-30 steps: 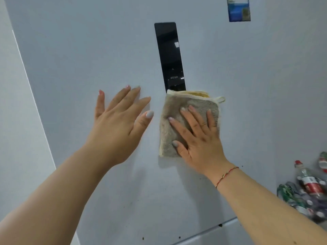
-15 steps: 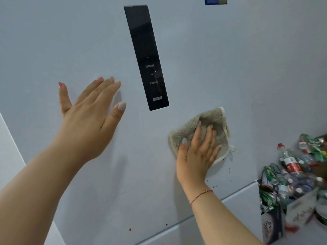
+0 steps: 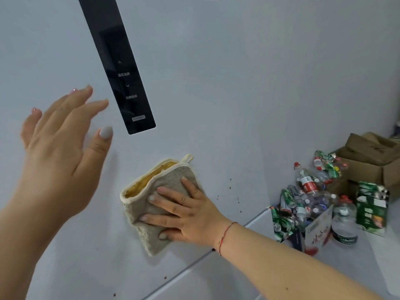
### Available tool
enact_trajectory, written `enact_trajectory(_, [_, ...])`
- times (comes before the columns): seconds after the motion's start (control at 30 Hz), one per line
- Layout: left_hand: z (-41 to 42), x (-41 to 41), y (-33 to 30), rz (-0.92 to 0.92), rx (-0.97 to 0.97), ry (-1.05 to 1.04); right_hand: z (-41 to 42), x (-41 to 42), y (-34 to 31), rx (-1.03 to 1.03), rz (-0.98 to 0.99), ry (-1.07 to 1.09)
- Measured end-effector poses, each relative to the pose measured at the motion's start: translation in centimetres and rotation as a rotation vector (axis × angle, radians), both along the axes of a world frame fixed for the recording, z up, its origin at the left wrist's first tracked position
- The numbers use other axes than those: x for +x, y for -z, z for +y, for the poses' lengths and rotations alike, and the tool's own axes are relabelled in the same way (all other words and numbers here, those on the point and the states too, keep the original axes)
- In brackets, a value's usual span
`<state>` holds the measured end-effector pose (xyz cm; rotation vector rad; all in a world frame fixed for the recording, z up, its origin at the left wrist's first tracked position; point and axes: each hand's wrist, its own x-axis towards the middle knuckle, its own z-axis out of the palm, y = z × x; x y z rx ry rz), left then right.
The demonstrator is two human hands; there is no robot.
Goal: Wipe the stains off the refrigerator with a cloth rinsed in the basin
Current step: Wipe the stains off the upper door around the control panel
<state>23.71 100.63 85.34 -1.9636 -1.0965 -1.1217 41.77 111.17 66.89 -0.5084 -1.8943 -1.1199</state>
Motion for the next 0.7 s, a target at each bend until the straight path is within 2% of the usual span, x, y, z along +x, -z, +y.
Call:
enact_trajectory(0.27, [2.2,-1.2,0.9,-0.114,-0.020,0.259,3.0,7.0,0.5,-0.067,0.172,0.095])
enact_trajectory(0.5, [2.9,-0.5,1.0,-0.116,0.008,0.284,5.2,12.0,-3.1,-0.191,0.301,0.164])
enact_trajectory(0.7, [2.4,1.1,1.4,-0.164,-0.021,0.264,6.7,14.9,-8.6,-0.395,0.601,0.208])
